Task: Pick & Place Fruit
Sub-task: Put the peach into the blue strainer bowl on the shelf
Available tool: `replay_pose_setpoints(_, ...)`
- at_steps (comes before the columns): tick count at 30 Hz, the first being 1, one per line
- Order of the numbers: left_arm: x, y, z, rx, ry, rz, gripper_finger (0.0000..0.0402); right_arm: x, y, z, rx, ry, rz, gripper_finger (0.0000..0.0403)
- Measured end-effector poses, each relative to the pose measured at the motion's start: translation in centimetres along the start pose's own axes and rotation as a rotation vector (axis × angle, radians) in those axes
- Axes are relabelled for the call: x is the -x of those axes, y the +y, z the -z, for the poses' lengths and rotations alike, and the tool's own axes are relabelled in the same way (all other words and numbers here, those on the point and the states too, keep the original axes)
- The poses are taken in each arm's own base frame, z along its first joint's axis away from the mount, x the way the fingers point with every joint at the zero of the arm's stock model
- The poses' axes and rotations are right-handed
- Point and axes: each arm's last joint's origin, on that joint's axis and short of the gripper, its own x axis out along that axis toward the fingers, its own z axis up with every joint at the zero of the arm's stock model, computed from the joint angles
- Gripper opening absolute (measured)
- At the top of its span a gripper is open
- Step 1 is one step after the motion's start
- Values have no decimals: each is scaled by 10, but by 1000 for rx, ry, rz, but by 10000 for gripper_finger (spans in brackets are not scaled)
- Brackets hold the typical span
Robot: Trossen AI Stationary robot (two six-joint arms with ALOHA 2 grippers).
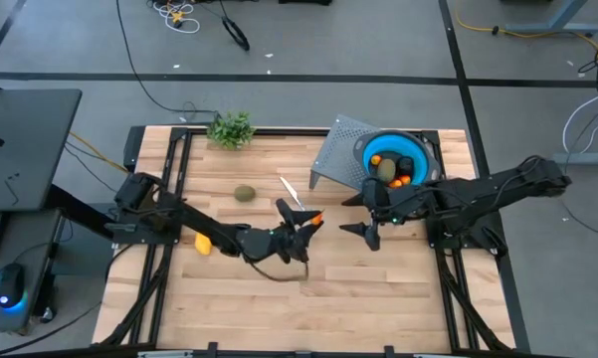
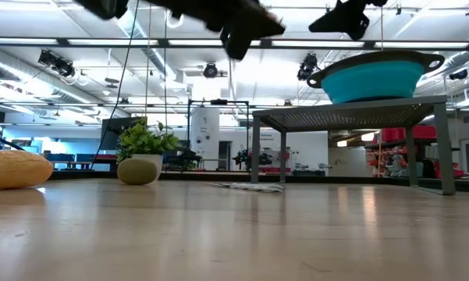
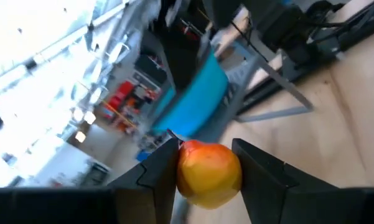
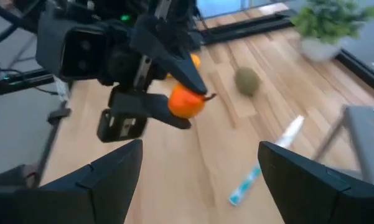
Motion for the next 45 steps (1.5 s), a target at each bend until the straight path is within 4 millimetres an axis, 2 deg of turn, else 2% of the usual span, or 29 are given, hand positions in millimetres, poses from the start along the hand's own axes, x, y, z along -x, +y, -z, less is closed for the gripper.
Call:
replay_pose_setpoints(5, 1, 5, -19, -70, -39, -3, 160, -13, 4, -2, 43, -26, -21, 328)
replay_pose_setpoints(9, 3, 4, -24, -119, -54, 1, 162, -15, 6, -4, 79, -51, -29, 328)
replay_pose_setpoints(20, 4, 0, -26, -224, -141, 68, 163, -18, 11, -7, 137, -90, -97, 328)
replay_pose_setpoints(28, 5, 0, -27, -287, -171, 73, 163, -35, 18, -6, 162, -95, -195, 328)
replay_pose_setpoints(45, 5, 0, -27, -308, -178, 75, 163, -50, 20, -1, 179, -80, -191, 328)
